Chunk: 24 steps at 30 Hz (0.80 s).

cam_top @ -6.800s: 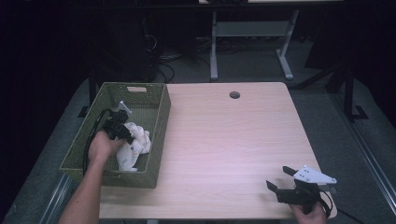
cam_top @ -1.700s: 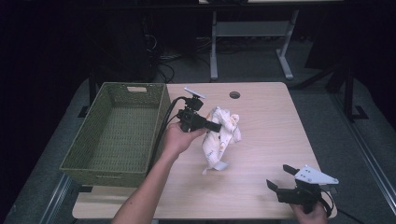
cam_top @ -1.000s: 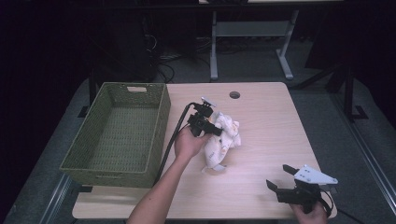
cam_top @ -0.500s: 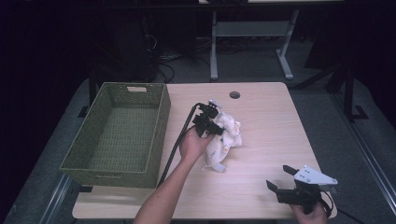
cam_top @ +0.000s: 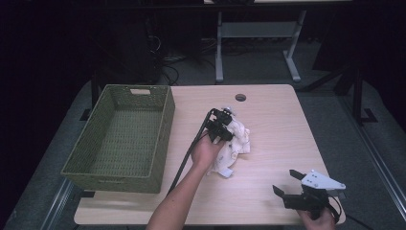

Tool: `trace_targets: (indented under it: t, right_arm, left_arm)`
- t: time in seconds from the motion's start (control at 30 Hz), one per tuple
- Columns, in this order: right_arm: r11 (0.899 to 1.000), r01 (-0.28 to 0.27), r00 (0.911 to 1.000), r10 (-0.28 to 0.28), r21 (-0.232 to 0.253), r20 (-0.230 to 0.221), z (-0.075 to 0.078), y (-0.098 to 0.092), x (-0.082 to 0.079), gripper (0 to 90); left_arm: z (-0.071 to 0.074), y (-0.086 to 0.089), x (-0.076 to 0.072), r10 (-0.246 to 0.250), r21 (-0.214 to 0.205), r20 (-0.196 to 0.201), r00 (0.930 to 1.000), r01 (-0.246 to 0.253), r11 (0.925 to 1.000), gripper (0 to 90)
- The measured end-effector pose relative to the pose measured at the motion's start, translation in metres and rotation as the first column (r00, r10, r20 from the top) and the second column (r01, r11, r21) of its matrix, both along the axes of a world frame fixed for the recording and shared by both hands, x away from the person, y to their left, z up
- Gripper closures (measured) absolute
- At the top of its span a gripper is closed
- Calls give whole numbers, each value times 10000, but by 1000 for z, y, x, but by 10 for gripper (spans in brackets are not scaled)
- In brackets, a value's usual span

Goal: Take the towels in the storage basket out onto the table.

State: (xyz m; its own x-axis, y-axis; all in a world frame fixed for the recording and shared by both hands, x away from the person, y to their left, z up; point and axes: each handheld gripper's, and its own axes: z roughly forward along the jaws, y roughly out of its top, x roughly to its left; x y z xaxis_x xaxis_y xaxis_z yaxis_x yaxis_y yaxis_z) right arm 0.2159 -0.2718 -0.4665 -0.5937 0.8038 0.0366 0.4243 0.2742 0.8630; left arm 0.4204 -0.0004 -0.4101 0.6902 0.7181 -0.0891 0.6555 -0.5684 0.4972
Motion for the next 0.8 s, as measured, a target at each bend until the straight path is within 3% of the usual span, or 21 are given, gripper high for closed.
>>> trace_targets:
  t: [0.27, 0.5, 0.8]
  right_arm:
    - [10000, 36, 10000, -36, -19, 27, 0, -1, 0, 137]
    - [10000, 0, 10000, -1, -53, -27, 0, 1, 1, 137]
    - [10000, -26, 10000, 26, -74, 7, 1, 3, 2, 136]
  left_arm:
    - [-9, -4, 0, 20, 212, 11, 10000, -21, 9998, 649]
    - [-10, 0, -5, 227, -27, 276, 9994, -226, 9997, 614]
    - [2, 8, -13, 242, -507, 644, 9976, -209, 9985, 501]
